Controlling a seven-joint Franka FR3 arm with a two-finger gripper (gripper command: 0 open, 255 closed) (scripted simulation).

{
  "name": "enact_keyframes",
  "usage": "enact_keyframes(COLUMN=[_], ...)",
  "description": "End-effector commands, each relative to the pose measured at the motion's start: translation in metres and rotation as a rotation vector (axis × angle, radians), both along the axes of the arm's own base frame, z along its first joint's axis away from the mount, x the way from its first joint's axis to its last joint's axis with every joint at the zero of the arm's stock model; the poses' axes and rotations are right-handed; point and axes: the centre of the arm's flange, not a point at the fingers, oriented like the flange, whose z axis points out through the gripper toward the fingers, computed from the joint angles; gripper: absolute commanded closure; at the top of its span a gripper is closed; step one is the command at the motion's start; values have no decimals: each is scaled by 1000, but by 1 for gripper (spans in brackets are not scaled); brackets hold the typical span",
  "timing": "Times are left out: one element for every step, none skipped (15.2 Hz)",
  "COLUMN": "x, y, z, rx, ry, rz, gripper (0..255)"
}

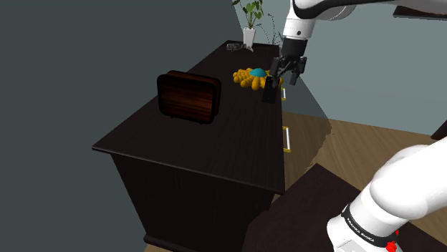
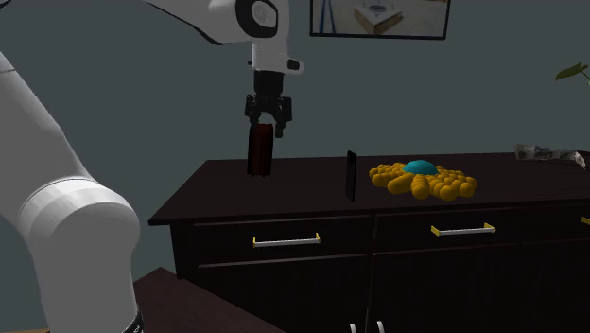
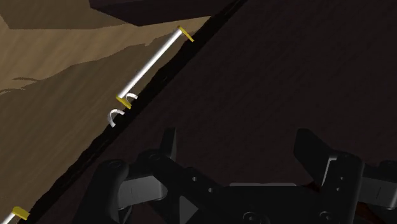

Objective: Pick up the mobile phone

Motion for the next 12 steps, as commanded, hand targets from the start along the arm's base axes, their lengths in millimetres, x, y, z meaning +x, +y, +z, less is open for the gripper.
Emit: enact_keyframes(x=[23,33,43,53,63,72,81,90,99,108,116,124], y=[-14,-21,-29,-37,-45,-53,-61,-70,-79,-88,-97,-107], z=[-5,-7,-10,-13,-15,-18,-21,-23,-26,-28,-31,-33], rx=[-8,-11,-15,-18,-22,-25,-29,-32,-36,-39,-43,-46], ry=[-2,-2,-3,-3,-4,-4,-5,-5,-5,-6,-6,-7], rz=[-51,-76,-101,-126,-150,-175,-200,-225,-249,-274,-299,-324], gripper=[0,0,0,0,0,0,0,0,0,0,0,0])
